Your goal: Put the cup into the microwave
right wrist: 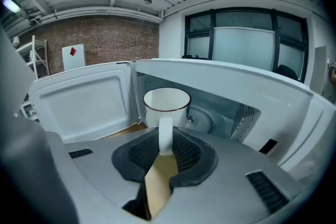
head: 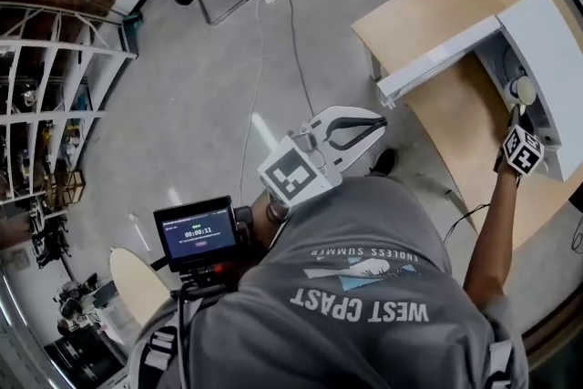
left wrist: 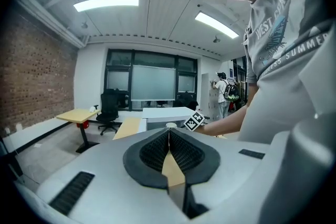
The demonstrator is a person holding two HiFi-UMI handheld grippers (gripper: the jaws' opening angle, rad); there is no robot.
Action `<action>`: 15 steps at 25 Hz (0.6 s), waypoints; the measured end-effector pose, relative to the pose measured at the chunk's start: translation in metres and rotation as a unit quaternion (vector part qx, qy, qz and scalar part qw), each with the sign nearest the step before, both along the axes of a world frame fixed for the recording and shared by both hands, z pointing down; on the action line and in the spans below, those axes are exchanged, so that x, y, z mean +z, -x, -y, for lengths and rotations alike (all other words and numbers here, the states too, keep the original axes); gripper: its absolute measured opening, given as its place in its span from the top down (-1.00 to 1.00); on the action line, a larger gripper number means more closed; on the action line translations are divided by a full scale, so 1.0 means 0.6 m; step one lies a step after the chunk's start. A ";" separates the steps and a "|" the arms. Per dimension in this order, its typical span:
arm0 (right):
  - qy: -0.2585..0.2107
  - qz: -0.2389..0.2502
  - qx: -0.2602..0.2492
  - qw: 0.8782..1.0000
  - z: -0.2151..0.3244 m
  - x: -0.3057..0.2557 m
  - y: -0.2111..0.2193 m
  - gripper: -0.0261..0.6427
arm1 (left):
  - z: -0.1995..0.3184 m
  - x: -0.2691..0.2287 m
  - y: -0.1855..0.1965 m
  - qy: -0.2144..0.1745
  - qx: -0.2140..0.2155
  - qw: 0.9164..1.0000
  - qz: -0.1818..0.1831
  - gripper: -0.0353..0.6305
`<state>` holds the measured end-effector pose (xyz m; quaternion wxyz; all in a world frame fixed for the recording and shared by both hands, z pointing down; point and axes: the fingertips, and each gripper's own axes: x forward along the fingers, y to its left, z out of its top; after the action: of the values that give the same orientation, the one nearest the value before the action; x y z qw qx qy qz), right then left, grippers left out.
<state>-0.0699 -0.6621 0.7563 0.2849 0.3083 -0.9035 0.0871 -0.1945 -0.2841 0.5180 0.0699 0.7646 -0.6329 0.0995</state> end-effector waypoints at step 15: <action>-0.007 0.039 0.090 0.995 0.168 -0.008 0.026 0.71 | 0.083 -0.040 0.006 0.064 -0.041 0.996 -0.047 0.83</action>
<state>-0.0853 -0.7627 0.7516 0.2385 0.3863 -0.8831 0.1180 -0.1979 -0.3340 0.4938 0.1525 0.7359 -0.6520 0.1004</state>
